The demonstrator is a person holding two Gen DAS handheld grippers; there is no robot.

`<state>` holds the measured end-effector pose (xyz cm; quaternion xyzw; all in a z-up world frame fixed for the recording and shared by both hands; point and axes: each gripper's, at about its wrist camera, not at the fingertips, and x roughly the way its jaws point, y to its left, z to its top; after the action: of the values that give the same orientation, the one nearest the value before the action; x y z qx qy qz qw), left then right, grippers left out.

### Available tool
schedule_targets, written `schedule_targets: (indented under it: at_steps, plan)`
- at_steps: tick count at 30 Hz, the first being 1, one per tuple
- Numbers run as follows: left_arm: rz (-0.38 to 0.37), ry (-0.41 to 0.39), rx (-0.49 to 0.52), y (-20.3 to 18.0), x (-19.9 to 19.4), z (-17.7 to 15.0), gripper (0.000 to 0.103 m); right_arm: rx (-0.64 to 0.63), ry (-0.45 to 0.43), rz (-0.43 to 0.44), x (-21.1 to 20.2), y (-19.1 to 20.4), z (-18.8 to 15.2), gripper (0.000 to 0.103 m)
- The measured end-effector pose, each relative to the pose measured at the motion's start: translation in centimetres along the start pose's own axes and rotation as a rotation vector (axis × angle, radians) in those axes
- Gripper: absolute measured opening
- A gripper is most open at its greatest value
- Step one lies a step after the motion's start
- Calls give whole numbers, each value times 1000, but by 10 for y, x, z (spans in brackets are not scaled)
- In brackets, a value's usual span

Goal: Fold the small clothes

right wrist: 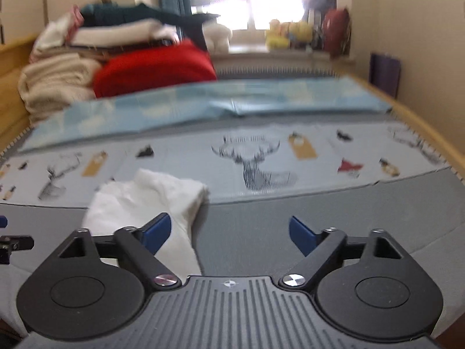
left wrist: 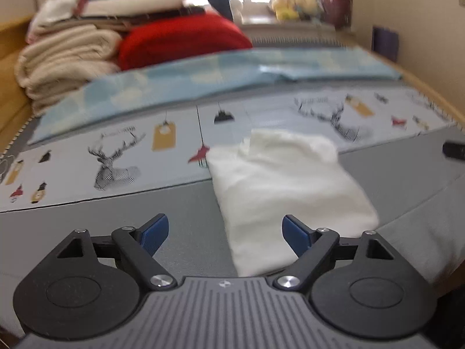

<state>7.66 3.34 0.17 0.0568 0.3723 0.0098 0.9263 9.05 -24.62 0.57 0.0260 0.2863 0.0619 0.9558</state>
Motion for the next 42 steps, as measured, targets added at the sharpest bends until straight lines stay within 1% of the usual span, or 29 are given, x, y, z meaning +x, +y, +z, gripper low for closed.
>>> schedule_targets:
  at_steps: [3,6,9,11,12,13,16,20,28,34,42]
  plan:
    - [4,-20,-52,-10,-27,-13,89,-2,-53,7,-30,2,-14,91]
    - [-29,-4,-115,-15,-41,-31,89,5,-83,1,-54,6,-26,94]
    - [-16,-5,-136,-22,-46,-56,89,44,-47,20,-64,9,-42,94]
    - [5,56,-155,-25,-39,-64,89,51,-11,25,-65,12,-51,94]
    - [4,64,-174,-23,-36,-65,89,41,1,25,-64,16,-53,94]
    - [5,55,-178,-23,-34,-64,89,22,10,26,-63,19,-55,94]
    - [33,59,-164,-23,-25,-63,89,-15,32,30,-58,28,-58,94]
    - [23,95,-181,-21,-15,-66,89,-15,61,38,-52,36,-60,95]
    - [15,92,-188,-18,-13,-67,89,-74,82,59,-42,47,-63,94]
    - [14,84,-191,-17,-13,-66,89,-61,104,51,-34,46,-63,94]
    - [7,80,-184,-17,-13,-66,89,-61,107,59,-33,45,-63,94]
